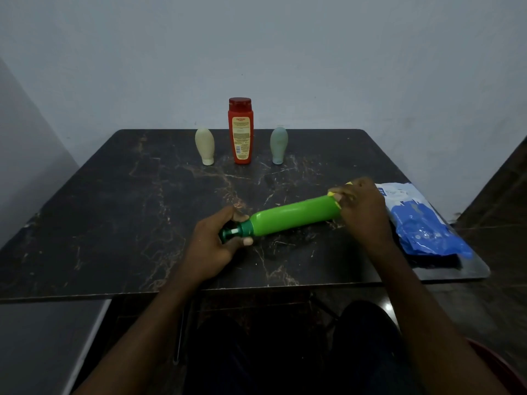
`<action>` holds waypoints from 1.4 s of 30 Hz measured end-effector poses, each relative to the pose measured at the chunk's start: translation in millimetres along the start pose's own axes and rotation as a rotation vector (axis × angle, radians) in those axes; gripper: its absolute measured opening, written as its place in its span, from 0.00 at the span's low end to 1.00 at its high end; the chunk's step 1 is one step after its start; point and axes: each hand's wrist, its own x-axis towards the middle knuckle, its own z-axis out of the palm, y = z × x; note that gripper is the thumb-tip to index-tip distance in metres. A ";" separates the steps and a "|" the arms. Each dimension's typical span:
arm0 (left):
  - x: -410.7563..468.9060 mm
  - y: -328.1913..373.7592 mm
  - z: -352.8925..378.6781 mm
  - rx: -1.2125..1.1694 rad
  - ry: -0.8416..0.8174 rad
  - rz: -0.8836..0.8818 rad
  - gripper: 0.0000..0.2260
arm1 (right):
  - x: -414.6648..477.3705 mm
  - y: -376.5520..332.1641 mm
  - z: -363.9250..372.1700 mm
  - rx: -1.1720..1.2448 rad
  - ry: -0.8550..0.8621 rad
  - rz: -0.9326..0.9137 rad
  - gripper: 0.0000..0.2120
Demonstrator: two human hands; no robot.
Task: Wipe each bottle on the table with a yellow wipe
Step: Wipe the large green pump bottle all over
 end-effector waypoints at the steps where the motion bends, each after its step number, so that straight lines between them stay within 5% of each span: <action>1: 0.5 0.6 -0.7 -0.050 0.008 -0.034 0.17 | 0.7 1.5 -0.9 0.046 -0.004 0.019 0.10; 7: 13.4 6.8 -5.5 -0.572 0.238 -0.208 0.19 | -15.8 -8.8 2.8 0.286 -0.023 0.125 0.10; 11: 36.4 26.3 7.7 -0.853 0.390 -0.353 0.09 | -44.4 -31.2 26.6 0.358 0.009 0.188 0.10; 15: 59.9 51.4 34.0 -0.763 0.582 -0.344 0.33 | -75.3 -57.2 57.6 0.463 0.098 0.211 0.09; 19: 75.4 73.8 45.9 -0.369 0.711 -0.382 0.49 | -91.7 -76.0 69.1 0.443 0.100 0.167 0.08; 24: 87.7 78.7 50.3 0.054 0.479 -0.250 0.40 | -91.0 -73.9 62.1 0.453 -0.050 0.086 0.06; 31: 67.4 57.4 37.4 0.677 -0.081 0.011 0.44 | -61.3 -34.6 4.2 0.568 0.208 0.171 0.08; 42: 48.6 55.8 47.3 0.987 -0.213 0.137 0.39 | -53.1 -43.8 14.7 0.058 0.233 -0.245 0.05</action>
